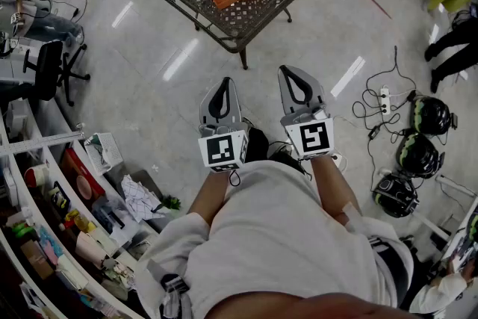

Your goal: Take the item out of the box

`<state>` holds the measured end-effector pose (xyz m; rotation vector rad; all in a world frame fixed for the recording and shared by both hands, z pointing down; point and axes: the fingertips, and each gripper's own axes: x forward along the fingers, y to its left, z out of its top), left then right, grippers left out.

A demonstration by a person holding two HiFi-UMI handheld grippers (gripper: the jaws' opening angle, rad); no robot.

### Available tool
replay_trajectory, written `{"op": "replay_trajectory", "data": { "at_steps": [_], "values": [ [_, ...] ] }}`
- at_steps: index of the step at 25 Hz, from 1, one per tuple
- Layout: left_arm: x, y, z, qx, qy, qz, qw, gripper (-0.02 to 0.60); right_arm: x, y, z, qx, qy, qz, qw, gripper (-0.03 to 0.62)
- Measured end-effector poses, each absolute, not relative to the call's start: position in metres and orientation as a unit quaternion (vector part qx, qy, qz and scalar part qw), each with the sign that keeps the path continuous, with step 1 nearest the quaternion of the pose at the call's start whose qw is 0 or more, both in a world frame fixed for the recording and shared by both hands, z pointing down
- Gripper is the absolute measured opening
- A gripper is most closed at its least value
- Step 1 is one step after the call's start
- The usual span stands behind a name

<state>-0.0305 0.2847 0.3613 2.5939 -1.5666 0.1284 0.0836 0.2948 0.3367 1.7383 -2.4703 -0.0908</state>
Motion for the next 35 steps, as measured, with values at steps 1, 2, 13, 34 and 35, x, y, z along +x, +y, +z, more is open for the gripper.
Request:
{"op": "replay_trajectory", "data": {
  "at_steps": [1, 2, 13, 34, 35],
  "values": [
    [-0.034, 0.273, 0.362, 0.855, -0.514, 0.042, 0.055, 0.011, 0.079, 0.283, 0.337, 0.573, -0.817, -0.031, 0.061, 0.003],
    [-0.037, 0.262, 0.364, 0.856, -0.512, 0.042, 0.056, 0.011, 0.073, 0.272, 0.338, 0.572, -0.817, -0.032, 0.061, 0.003],
    [-0.061, 0.188, 0.38, 0.865, -0.494, 0.044, 0.082, 0.011, 0.05, 0.208, 0.353, 0.574, -0.814, -0.013, 0.092, 0.003],
    [-0.008, 0.055, 0.398, 0.836, -0.53, 0.083, 0.119, 0.011, 0.099, 0.043, 0.37, 0.477, -0.87, -0.006, 0.126, 0.005],
    [-0.004, 0.048, 0.397, 0.832, -0.535, 0.083, 0.123, 0.011, 0.102, 0.033, 0.371, 0.468, -0.875, -0.006, 0.127, 0.005]
  ]
}}
